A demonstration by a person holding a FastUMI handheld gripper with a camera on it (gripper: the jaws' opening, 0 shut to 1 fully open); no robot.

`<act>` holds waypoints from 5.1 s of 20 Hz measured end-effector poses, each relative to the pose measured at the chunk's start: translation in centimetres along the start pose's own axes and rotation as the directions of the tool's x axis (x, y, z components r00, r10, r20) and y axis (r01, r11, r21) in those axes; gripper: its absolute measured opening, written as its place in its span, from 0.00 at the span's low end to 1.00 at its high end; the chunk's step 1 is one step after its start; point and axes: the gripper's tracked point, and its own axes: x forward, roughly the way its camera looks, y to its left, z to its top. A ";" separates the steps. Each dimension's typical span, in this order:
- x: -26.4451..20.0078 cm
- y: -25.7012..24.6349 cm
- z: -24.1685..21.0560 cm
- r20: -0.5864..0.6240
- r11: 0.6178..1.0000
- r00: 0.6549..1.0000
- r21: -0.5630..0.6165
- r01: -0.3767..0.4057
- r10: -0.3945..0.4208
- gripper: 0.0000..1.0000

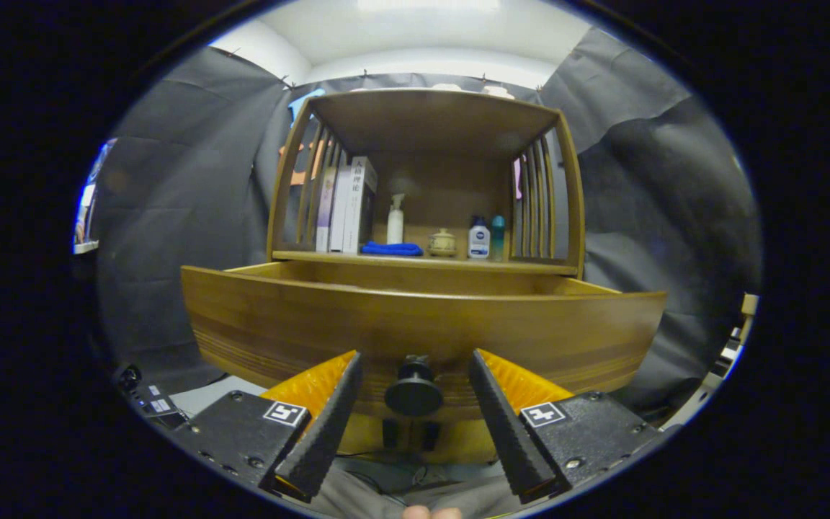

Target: Pull open the drawer, take out the items inside it, and place them on the countertop above the cabinet.

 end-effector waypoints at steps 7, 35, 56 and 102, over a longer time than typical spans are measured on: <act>-1.0 0.0 4.9 0.092 1.000 0.996 0.012 -0.010 0.008 0.94; 14.6 4.0 1.5 -0.744 0.989 0.652 0.078 -0.128 0.143 0.92; 15.0 3.8 2.2 -0.703 0.976 0.693 0.006 -0.217 0.158 0.15; 27.8 0.1 14.0 -0.616 0.976 0.764 0.201 -0.081 0.190 0.28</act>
